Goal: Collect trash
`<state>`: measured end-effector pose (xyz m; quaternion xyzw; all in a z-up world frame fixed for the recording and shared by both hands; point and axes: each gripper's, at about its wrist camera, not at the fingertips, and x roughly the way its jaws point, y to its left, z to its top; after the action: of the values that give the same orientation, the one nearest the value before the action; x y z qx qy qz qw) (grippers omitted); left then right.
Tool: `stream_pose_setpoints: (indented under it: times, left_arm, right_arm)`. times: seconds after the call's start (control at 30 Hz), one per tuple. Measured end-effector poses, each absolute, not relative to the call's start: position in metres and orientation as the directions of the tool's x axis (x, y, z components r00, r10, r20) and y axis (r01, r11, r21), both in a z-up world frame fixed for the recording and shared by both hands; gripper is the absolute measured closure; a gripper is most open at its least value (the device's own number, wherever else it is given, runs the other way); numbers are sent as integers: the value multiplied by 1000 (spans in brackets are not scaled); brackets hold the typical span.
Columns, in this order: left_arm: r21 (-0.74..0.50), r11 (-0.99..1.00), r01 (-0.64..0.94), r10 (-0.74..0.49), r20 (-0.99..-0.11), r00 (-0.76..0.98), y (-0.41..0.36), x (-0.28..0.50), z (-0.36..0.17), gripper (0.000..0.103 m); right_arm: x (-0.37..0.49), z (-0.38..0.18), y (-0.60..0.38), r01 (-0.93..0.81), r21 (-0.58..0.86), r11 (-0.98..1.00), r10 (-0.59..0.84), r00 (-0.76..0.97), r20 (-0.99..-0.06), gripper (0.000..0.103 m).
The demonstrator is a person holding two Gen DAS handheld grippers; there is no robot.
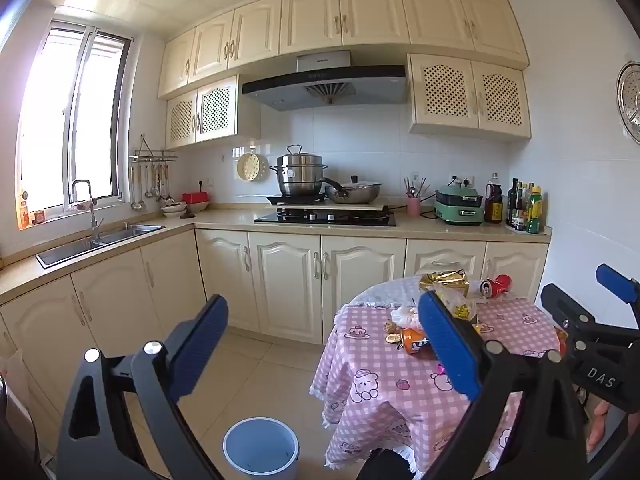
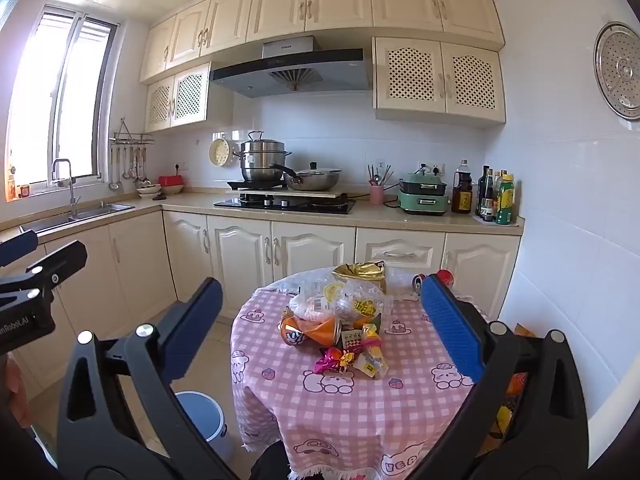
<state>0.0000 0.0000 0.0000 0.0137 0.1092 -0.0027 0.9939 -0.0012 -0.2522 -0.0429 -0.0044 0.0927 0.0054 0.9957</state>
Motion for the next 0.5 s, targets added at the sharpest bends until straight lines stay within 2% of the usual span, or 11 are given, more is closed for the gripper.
stream_pose_setpoints:
  times: [0.5]
  left_arm:
    - [29,1000,11,-4,-227,974,-3,0,-6,9]
  right_arm:
    - [-2,-43,-253,-15,3,1000,16,983,-184,6]
